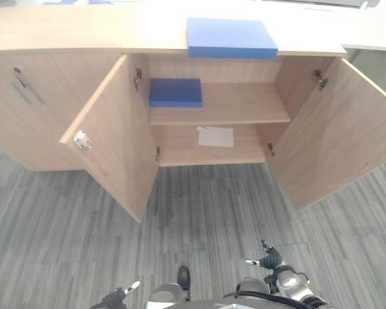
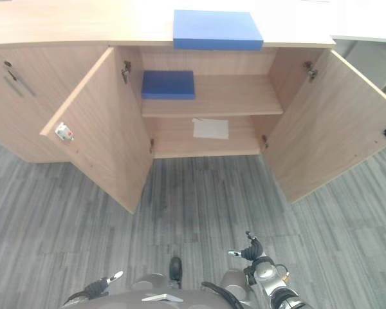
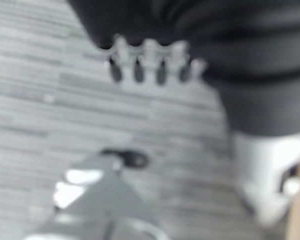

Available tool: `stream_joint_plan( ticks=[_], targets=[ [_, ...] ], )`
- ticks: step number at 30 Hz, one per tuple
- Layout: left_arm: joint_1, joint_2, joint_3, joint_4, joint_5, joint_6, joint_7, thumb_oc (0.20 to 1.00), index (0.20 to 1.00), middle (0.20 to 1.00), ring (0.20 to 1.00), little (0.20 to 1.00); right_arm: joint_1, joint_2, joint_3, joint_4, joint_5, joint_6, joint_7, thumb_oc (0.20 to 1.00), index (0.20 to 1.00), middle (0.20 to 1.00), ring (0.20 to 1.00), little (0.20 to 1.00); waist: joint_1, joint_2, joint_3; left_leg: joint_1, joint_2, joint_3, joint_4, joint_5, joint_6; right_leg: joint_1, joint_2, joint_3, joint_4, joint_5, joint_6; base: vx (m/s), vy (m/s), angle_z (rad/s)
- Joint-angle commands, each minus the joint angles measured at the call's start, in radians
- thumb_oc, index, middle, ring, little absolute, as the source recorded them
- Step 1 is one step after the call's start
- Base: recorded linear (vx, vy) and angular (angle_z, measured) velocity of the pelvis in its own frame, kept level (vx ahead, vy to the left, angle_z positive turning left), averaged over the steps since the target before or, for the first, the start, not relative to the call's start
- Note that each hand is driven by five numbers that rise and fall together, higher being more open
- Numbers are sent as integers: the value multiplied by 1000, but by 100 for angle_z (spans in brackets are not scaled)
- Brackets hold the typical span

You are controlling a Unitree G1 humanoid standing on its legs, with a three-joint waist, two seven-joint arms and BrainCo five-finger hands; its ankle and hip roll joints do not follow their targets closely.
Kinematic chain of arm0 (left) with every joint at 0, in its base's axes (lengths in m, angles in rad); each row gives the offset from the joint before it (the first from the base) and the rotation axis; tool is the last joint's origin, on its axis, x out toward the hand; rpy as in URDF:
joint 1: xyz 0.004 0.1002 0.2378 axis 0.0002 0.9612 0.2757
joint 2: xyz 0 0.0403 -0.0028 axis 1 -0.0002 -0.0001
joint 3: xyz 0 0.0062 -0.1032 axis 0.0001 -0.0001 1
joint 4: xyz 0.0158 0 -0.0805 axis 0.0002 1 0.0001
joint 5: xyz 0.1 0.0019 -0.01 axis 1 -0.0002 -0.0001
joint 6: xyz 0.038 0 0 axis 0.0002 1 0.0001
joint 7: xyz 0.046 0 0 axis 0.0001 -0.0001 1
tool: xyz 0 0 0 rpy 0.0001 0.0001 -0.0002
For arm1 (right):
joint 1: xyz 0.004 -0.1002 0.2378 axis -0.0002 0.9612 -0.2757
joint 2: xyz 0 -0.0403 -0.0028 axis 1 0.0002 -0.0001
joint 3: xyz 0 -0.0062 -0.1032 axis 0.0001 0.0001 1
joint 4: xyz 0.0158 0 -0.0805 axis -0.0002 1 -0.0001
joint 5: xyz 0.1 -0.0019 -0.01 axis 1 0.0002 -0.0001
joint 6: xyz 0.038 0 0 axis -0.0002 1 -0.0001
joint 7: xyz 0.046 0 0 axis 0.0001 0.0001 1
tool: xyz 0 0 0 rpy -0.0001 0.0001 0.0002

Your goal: Put the empty folder in the office cabinet

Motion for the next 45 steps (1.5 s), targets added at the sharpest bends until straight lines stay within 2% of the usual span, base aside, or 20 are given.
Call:
stream_joint_plan(
  ticks=[1,2,3,4,8,12,18,21,22,24,26,27,30,31,33,35,36,40,42,45],
  targets=[
    [-9,18,4,-20,5,-40,-3,1000,1000,1000,1000,1000,-33,-75,11,-99,34,5,-43,1000,1000,1000,1000,1000,-29,5,42,-72,19,-46,25,-74,-18,77,117,-58,-290,60,-44,124,-247,-7],
    [-42,30,-11,-45,-18,-55,8,1000,1000,1000,1000,1000,-46,-87,15,-119,36,0,-33,1000,1000,1000,1000,1000,-49,-2,73,-69,27,-44,33,-85,-28,43,121,-53,-427,79,-42,71,-211,-16],
    [-52,31,-17,-56,-31,-55,17,1000,1000,1000,1000,1000,-45,-91,18,-125,29,-8,-35,1000,1000,1000,1000,1000,-56,-8,83,-69,26,-43,36,-92,-30,27,117,-44,-470,100,-35,142,-238,-15],
    [-64,29,-27,-76,-54,-59,21,1000,1000,1000,1000,1000,-37,-96,19,-140,11,-19,-42,1000,1000,1000,1000,1000,-69,-19,94,-57,20,-40,38,-108,-33,6,101,-30,-563,164,-12,175,-163,-3],
    [-32,8,-57,-132,-71,-51,45,1000,1000,1000,1000,1000,-2,-89,-3,-168,8,-26,-72,1000,1000,1000,1000,1000,-88,-29,90,8,14,-60,42,-161,-34,-40,69,-11,-680,267,25,341,-182,-1],
    [11,-14,-90,-164,-58,-29,69,1000,1000,1000,1000,1000,15,-105,-17,-183,2,35,-37,1000,1000,1000,1000,1000,-104,-28,41,58,34,-85,58,-193,-46,9,81,16,-684,240,2,430,-207,39],
    [19,-31,-103,-173,-53,18,86,1000,1000,1000,1000,1000,9,-144,-7,-172,-82,55,54,1000,1000,1000,1000,1000,-92,-32,-5,69,82,-95,144,-214,-96,122,99,-9,-691,167,-52,328,-224,49],
    [18,-25,-94,-180,-54,33,81,1000,1000,1000,1000,1000,3,-163,15,-188,-60,69,69,1000,1000,1000,1000,1000,-80,-32,-4,11,106,-87,275,-152,-118,140,106,-37,-681,139,-80,139,-165,7],
    [18,-25,-94,-180,-54,33,81,1000,1000,1000,1000,1000,3,-163,15,-188,-60,69,69,1000,1000,1000,1000,1000,-80,-32,-4,11,106,-87,275,-152,-118,140,106,-37,-681,139,-80,114,-212,23],
    [14,-22,-83,-185,-66,49,80,1000,1000,1000,1000,1000,-3,-180,24,-210,-8,88,76,1000,1000,1000,1000,1000,-67,-44,15,-122,150,-69,503,-72,-138,173,112,-63,-675,109,-118,119,-254,28],
    [12,-23,-77,-187,-68,54,78,1000,1000,1000,1000,1000,-3,-183,23,-219,1,93,80,1000,1000,1000,1000,1000,-61,-44,26,-168,148,-62,546,-70,-135,190,112,-72,-675,98,-125,165,-133,27],
    [14,-29,-69,-188,-70,58,68,1000,1000,1000,1000,1000,-3,-182,20,-222,5,85,96,1000,1000,1000,1000,1000,-53,-37,38,-199,119,-54,517,-81,-126,209,116,-72,-674,85,-124,199,-73,23],
    [17,-30,-65,-189,-66,53,75,1000,1000,1000,1000,1000,-3,-181,18,-221,-8,78,113,1000,1000,1000,1000,1000,-50,-32,42,-202,103,-46,473,-84,-122,216,120,-70,-673,79,-122,212,45,25],
    [26,-34,-60,-187,-49,48,74,1000,1000,1000,1000,1000,-3,-177,29,-223,-49,52,139,1000,1000,1000,1000,1000,-33,-12,51,-212,67,-24,272,-60,-129,248,142,-61,-678,62,-110,363,104,-9],
    [40,-36,-66,-184,-27,46,87,1000,1000,1000,1000,1000,7,-176,46,-231,-87,32,131,1000,1000,1000,1000,1000,-9,7,56,-252,73,-17,125,33,-155,297,173,-49,-695,42,-112,472,82,-18],
    [52,-38,-63,-176,0,46,94,1000,1000,1000,1000,1000,12,-175,66,-226,-84,19,108,1000,1000,1000,1000,1000,12,13,62,-293,79,-40,67,93,-171,331,191,-30,-697,24,-120,461,85,-46],
    [64,-37,-52,-163,-3,41,94,1000,1000,1000,1000,1000,6,-177,83,-219,-91,6,102,1000,1000,1000,1000,1000,29,13,67,-331,74,-68,79,92,-165,355,191,10,-686,-5,-120,363,116,-40],
    [68,-27,-30,-150,2,45,106,1000,1000,1000,1000,1000,-10,-168,88,-204,-65,9,95,1000,1000,1000,1000,1000,40,4,60,-324,60,-69,116,60,-134,387,170,42,-682,-27,-105,282,126,-91],
    [67,-7,-25,-139,4,29,95,1000,1000,1000,1000,1000,-10,-156,80,-197,-61,4,92,1000,1000,1000,1000,1000,37,1,47,-291,48,-73,139,13,-101,391,147,41,-645,-51,-95,325,157,-96],
    [45,25,-35,-147,24,25,88,1000,1000,1000,1000,1000,-3,-148,74,-212,-55,2,66,1000,1000,1000,1000,1000,25,11,34,-232,29,-96,105,-8,-66,354,130,20,-574,-54,-88,188,126,-50]
  ],
)
